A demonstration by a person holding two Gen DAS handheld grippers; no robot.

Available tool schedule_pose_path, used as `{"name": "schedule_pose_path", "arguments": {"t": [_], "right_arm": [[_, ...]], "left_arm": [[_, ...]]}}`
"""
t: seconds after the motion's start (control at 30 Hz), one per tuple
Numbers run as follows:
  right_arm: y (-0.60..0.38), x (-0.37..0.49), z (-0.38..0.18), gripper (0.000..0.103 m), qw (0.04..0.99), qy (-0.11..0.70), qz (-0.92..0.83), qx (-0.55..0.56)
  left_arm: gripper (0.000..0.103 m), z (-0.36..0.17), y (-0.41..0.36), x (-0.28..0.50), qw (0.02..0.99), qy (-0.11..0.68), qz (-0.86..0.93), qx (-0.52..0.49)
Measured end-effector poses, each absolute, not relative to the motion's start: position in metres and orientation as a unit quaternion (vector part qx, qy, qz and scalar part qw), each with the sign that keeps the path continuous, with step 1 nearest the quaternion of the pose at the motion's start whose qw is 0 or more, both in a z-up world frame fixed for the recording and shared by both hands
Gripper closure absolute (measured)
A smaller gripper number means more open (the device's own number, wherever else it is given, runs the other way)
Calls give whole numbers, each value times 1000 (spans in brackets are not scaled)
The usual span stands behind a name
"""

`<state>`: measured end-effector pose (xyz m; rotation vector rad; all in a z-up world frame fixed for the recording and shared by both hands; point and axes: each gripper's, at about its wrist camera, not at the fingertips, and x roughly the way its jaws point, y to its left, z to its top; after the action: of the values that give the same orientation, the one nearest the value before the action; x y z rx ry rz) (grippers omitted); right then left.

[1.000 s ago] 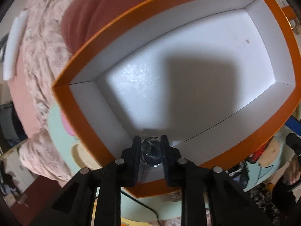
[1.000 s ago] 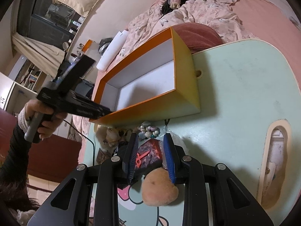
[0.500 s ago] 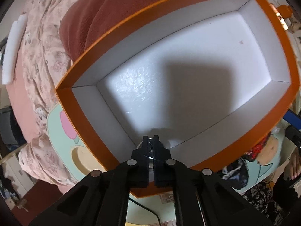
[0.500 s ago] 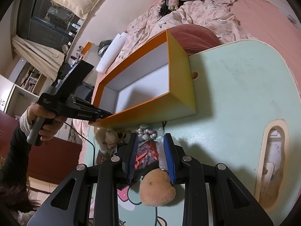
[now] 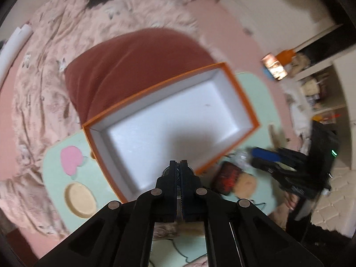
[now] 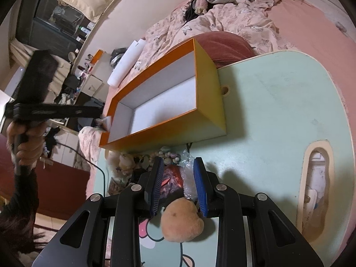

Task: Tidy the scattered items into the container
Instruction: 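Grasp the small clear glass charm in the box corner with the left gripper, then lift the glass charm out and set it on the table with the left gripper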

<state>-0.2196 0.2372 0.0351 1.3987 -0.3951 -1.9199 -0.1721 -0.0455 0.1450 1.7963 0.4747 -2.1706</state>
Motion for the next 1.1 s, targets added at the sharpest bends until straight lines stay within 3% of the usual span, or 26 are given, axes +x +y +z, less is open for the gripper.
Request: {"name": "schedule_pose_path", "arguments": {"t": [0.27, 0.5, 0.57, 0.7, 0.83, 0.93, 1.03, 1.1], "right_arm": [[242, -219, 39, 74, 327, -140, -766, 535], [246, -220, 44, 74, 311, -143, -776, 530], [246, -218, 45, 74, 311, -142, -778, 528], [244, -218, 50, 74, 310, -134, -783, 523], [245, -227, 61, 74, 280, -123, -808, 503], [243, -240, 67, 72, 252, -122, -825, 490], [239, -255, 66, 54, 241, -138, -831, 483], [233, -264, 60, 52, 245, -150, -823, 491]], "left_arm": [[101, 100, -39, -98, 67, 261, -779, 566], [99, 67, -28, -72, 87, 266, -817, 505], [93, 63, -24, -68, 101, 246, -828, 494], [70, 72, -16, -61, 114, 194, -855, 468], [40, 104, -28, -45, 154, 169, -899, 374], [29, 116, -46, -40, 232, 168, -905, 313], [29, 109, -61, -49, 268, 169, -897, 308], [29, 96, -69, -57, 261, 187, -892, 317]]}}
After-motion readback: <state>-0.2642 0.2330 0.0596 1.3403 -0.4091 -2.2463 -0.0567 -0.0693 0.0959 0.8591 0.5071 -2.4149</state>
